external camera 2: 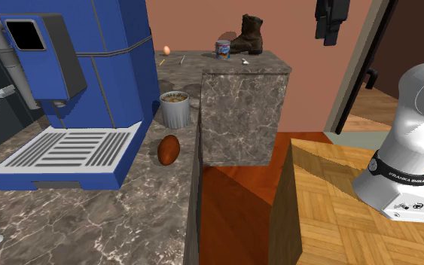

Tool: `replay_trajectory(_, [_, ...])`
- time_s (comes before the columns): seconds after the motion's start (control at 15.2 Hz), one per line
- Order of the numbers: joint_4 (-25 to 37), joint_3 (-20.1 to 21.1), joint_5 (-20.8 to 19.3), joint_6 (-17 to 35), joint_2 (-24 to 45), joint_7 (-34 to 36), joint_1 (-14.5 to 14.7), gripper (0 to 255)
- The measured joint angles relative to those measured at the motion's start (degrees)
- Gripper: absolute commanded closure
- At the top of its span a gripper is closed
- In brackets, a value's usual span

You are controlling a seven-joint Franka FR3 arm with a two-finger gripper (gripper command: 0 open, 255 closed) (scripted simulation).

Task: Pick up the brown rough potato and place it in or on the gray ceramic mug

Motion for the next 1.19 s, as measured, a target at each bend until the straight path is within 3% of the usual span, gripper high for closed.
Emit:
replay_trajectory(0.2, [-0.69,1.05,1.00,2.01,0.99,2.21,-0.16,0])
replay_trajectory(0.59, [-2.70,6.08,5.17,12.10,7.08,12.85,-0.92,0])
replay_trajectory(1.19, [0.00,13.31,7.55,28.56,22.55,29.12,-2.67,0])
